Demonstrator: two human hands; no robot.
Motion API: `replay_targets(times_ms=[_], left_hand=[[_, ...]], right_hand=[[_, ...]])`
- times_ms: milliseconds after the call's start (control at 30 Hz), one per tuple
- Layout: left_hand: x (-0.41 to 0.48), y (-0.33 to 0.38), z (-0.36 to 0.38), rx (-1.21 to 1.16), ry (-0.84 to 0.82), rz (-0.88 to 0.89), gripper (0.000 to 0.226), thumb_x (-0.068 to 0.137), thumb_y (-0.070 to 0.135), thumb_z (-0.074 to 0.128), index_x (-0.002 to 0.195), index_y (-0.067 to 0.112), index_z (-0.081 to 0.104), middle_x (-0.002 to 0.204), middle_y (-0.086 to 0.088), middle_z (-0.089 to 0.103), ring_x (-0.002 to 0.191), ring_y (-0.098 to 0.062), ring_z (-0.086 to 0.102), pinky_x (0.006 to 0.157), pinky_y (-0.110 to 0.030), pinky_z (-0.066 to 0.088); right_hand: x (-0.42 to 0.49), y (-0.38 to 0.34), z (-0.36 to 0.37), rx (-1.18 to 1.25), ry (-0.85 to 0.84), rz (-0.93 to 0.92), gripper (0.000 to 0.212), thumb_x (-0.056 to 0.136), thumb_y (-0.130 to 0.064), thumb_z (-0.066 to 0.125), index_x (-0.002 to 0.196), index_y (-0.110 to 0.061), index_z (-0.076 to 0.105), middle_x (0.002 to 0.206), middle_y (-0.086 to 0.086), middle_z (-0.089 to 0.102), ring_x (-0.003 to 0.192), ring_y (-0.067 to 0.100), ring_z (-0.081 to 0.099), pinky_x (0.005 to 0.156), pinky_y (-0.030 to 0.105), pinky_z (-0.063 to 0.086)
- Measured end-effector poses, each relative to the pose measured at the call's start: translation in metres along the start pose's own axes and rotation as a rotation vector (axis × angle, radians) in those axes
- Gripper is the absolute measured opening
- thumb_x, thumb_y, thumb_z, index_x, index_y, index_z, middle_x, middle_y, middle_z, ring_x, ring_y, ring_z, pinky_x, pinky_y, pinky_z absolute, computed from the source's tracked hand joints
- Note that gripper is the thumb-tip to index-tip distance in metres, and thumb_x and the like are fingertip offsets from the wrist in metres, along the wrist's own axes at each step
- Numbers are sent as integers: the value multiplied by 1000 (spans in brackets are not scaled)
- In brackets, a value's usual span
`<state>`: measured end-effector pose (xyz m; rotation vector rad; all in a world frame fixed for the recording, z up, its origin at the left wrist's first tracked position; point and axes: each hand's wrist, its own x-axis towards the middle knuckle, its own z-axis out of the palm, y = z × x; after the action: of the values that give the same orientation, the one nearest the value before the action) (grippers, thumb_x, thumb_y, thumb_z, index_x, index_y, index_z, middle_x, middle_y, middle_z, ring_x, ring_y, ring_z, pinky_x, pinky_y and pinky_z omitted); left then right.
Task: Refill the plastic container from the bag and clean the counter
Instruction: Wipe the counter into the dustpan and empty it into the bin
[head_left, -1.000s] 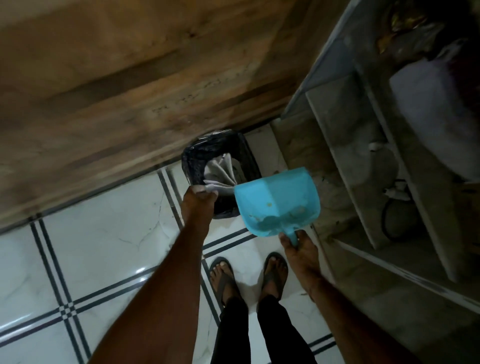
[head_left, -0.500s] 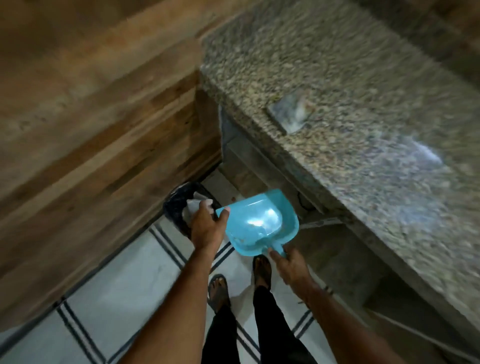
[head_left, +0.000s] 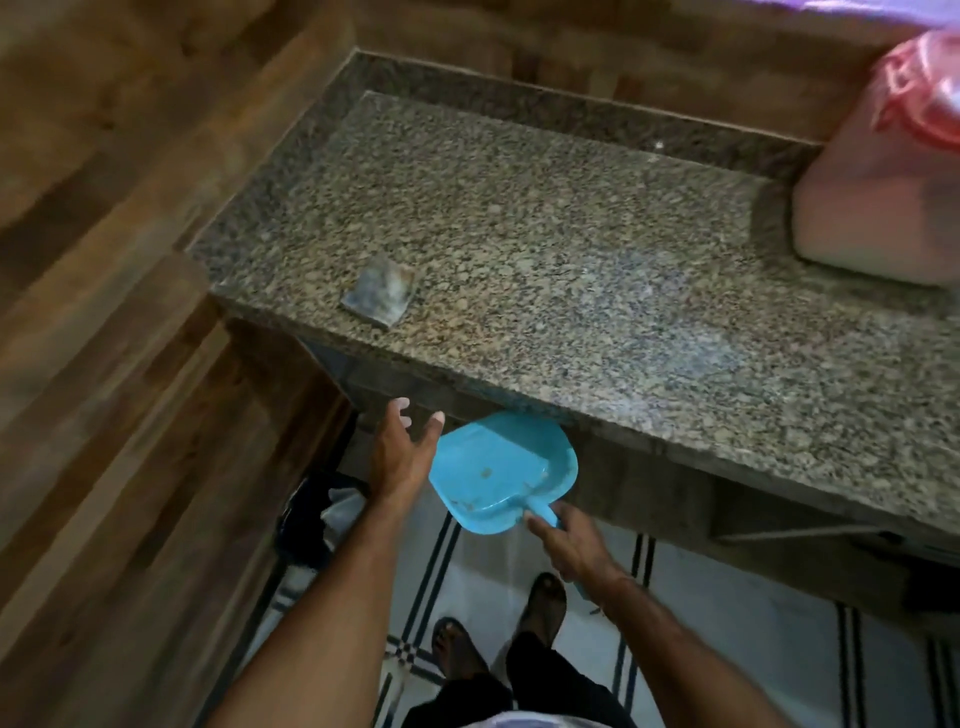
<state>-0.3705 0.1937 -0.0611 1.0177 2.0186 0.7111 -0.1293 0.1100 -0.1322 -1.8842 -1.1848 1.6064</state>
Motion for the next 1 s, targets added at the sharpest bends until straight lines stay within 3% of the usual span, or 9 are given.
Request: replay_targets(times_ms=[300,433,533,667,767,900,1000], left_hand=[[58,44,-7,311,123,263,64,92,54,64,142,18,48,131,-13,56,119,-34,55,94,-47,50],[106,69,-15,483,167,351,71,95,57,58,148,15,39,149,-20,41,131,-39,43,96,-49,45],[146,85,-18,580,168,385,68,95,57,57,148,18,38,152,-21,36,133,-39,40,100,-50,41],[201,76,-22,783,65,408,68,95,60,54,149,21,36,153,-24,34,134,-45,39,106,-54,41],[218,70,-21,849,61,518,57,99,44,56,144,15,37,144,-29,41,127,-48,45,99,-57,46],[181,85,11,744,24,604,48,101,23,52,143,7,39,134,-28,51,116,-45,55,87,-53,53],[121,103,74,695,-182,716,49,99,17,50,146,9,40,133,-22,54,112,-41,60,88,-50,55]], right_hand=[[3,0,-13,10,35,-15,21,94,-35,70,101,-15,67,66,-8,57,45,-2,49,43,20,38],[-2,-8,-9,48,74,-4,20,94,-33,70,107,-19,66,74,-8,61,47,-7,55,44,10,38],[-8,-12,0,67,113,17,20,94,-32,70,108,-19,66,74,-7,63,48,-7,56,45,10,40],[-11,-9,12,131,175,81,21,92,-34,72,106,-19,67,70,-8,62,47,-4,54,44,12,38],[-13,-3,18,191,240,119,22,92,-34,73,107,-19,68,66,-11,61,45,-4,54,44,12,38],[-24,8,19,304,304,168,24,93,-36,72,110,-21,68,70,-9,61,48,-1,52,44,15,39],[-32,12,15,339,366,189,24,93,-36,71,112,-22,66,78,-6,63,58,2,55,45,11,39]])
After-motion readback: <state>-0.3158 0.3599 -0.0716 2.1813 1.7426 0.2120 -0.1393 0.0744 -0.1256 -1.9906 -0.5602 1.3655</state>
